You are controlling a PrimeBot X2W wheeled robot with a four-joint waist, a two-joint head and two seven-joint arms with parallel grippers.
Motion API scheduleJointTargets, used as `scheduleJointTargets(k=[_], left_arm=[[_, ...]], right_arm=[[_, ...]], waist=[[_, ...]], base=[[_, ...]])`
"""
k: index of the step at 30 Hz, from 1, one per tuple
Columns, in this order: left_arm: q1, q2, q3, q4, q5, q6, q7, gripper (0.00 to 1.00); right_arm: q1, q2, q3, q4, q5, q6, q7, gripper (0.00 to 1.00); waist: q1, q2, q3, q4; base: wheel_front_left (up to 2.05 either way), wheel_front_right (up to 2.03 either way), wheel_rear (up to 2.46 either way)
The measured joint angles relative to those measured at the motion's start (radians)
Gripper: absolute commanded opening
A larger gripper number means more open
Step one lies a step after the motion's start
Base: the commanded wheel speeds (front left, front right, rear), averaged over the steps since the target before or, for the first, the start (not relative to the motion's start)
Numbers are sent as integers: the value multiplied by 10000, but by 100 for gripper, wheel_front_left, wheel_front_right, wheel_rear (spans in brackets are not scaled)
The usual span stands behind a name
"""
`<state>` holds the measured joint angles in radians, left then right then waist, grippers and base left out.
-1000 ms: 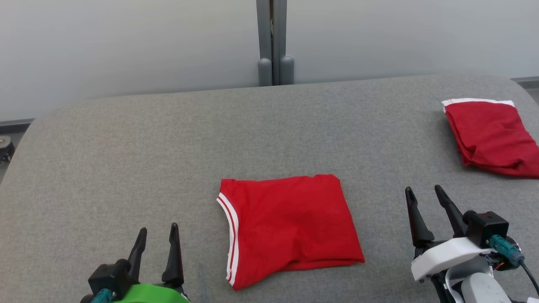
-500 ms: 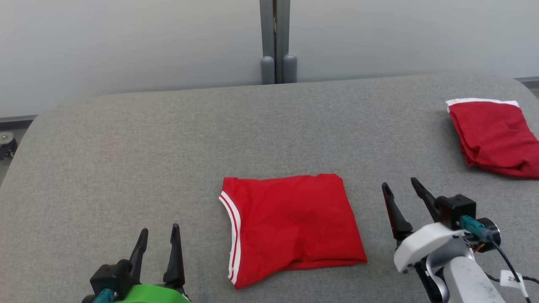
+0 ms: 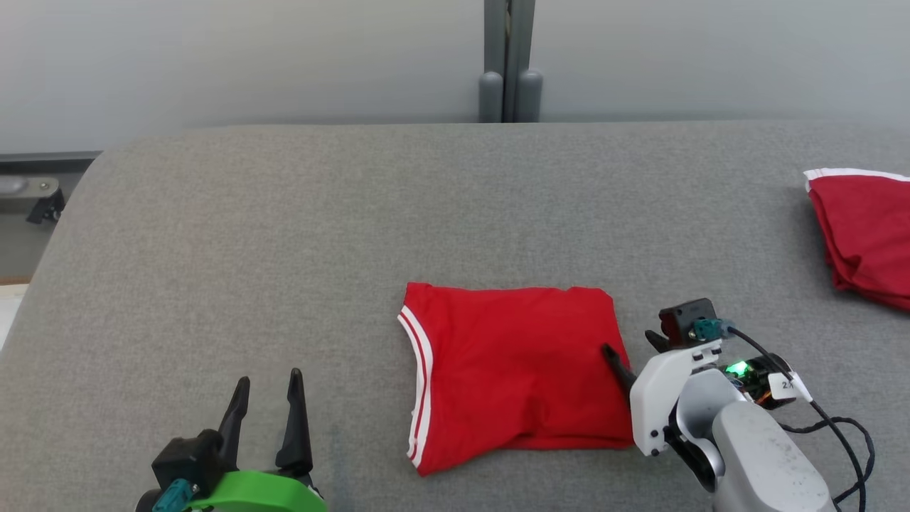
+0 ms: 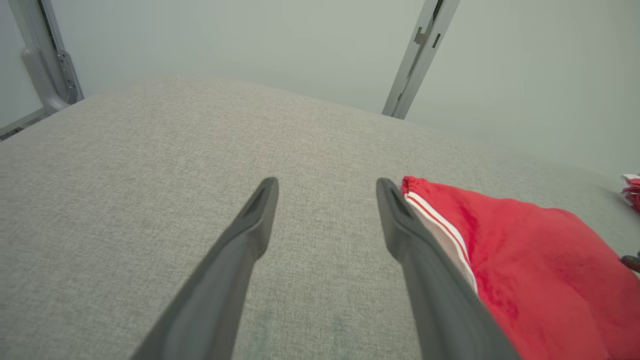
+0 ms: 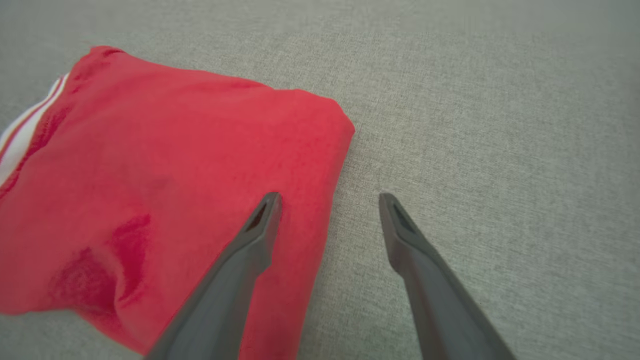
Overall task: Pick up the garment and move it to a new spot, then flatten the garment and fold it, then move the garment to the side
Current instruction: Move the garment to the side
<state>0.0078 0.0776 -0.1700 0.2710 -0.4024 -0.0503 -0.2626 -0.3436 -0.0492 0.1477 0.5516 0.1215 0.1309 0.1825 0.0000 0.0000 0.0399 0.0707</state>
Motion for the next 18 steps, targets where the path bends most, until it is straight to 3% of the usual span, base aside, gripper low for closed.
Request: scheduleJointTargets(k=[9,12,13,14,15,18], left_arm=[[-167,-100,255,-21,148,-69,2,100],[-193,-144,320,-31,207,-82,0,100],[-198,-151,322,-25,221,-115,2,100],[-215,-169,330,-25,251,-119,2,100],[-241,-178,324,-17,268,-127,0,100],[-380,-201,288,-23,385,-173,0,100]], right_arm=[[-585,-2,268,991,349,0,811,100],[-823,-6,550,1187,412,0,809,38],[-880,-6,623,1229,477,0,796,30],[-972,-6,750,1289,529,0,736,7],[-1034,-10,840,1329,560,0,704,0],[-1276,35,1034,1434,548,6,422,0]], waist=[[0,0,464,291],[0,0,610,270],[0,0,646,252],[0,0,694,212],[0,0,723,177],[0,0,812,6]], base=[[0,0,0],[0,0,0],[0,0,0],[0,0,0],[0,0,0],[0,0,0]])
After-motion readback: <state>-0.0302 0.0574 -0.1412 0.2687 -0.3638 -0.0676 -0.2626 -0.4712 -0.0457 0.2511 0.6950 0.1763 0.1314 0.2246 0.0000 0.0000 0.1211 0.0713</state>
